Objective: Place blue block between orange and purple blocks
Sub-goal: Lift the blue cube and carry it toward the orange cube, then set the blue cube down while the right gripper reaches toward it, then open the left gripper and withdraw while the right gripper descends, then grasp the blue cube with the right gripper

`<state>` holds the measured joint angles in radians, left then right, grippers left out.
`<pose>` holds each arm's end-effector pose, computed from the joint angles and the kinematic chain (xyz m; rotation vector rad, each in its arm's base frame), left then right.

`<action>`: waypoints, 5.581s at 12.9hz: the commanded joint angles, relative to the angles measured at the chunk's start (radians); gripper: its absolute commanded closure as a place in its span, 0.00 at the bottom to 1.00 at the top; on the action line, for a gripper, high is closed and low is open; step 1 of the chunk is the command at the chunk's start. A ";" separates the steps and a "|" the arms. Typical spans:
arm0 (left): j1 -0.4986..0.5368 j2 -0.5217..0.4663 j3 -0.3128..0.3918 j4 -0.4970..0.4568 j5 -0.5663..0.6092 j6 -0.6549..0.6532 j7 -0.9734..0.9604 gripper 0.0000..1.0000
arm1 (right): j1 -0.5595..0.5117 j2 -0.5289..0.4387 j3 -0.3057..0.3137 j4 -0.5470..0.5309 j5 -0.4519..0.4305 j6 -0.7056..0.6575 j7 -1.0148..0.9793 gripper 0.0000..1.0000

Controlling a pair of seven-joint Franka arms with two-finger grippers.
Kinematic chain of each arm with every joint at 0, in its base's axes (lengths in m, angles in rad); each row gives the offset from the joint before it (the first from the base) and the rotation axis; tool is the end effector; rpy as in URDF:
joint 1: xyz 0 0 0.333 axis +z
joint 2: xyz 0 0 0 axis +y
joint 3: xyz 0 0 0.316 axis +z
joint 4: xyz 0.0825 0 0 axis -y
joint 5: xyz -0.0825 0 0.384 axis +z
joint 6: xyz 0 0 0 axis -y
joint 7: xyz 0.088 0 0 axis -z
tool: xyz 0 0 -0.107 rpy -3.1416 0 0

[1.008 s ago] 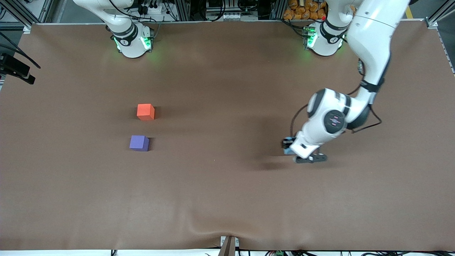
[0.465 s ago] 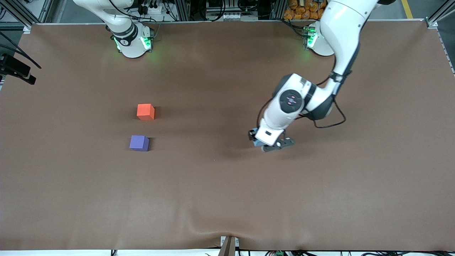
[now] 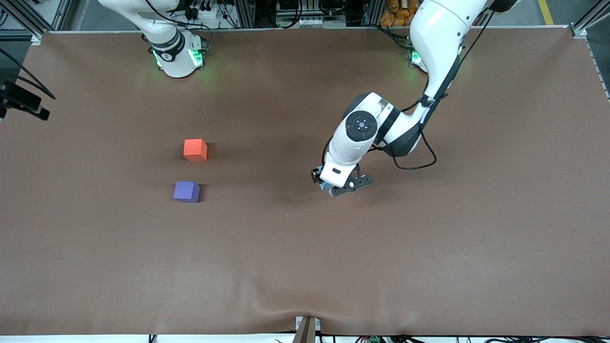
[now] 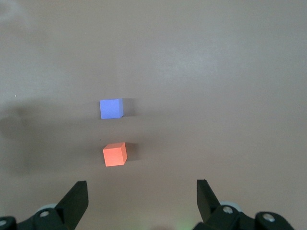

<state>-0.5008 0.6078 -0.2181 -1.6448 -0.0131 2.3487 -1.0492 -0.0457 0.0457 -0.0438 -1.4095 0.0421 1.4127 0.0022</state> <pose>0.5371 -0.4441 0.2775 2.9188 0.5671 -0.0484 0.5504 -0.0437 0.6606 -3.0966 0.1332 0.0631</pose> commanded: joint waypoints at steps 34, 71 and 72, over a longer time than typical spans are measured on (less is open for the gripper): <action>-0.043 -0.029 0.060 0.428 0.015 -0.308 -0.150 0.00 | 0.214 0.226 0.009 0.003 0.079 0.071 0.356 0.00; 0.576 -0.582 0.028 0.175 0.009 -0.828 0.808 0.00 | 0.666 0.675 0.002 -0.118 0.013 0.776 0.584 0.82; 0.576 -0.586 0.029 0.177 0.005 -0.830 0.810 0.00 | 0.643 0.640 0.002 -0.118 0.013 0.685 0.579 0.82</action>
<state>0.0674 0.0340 -0.1922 -1.4704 0.0129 1.5179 -0.2667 0.6300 0.7417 -0.0457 -1.5221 0.0677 2.1939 0.5817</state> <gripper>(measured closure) 0.000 0.392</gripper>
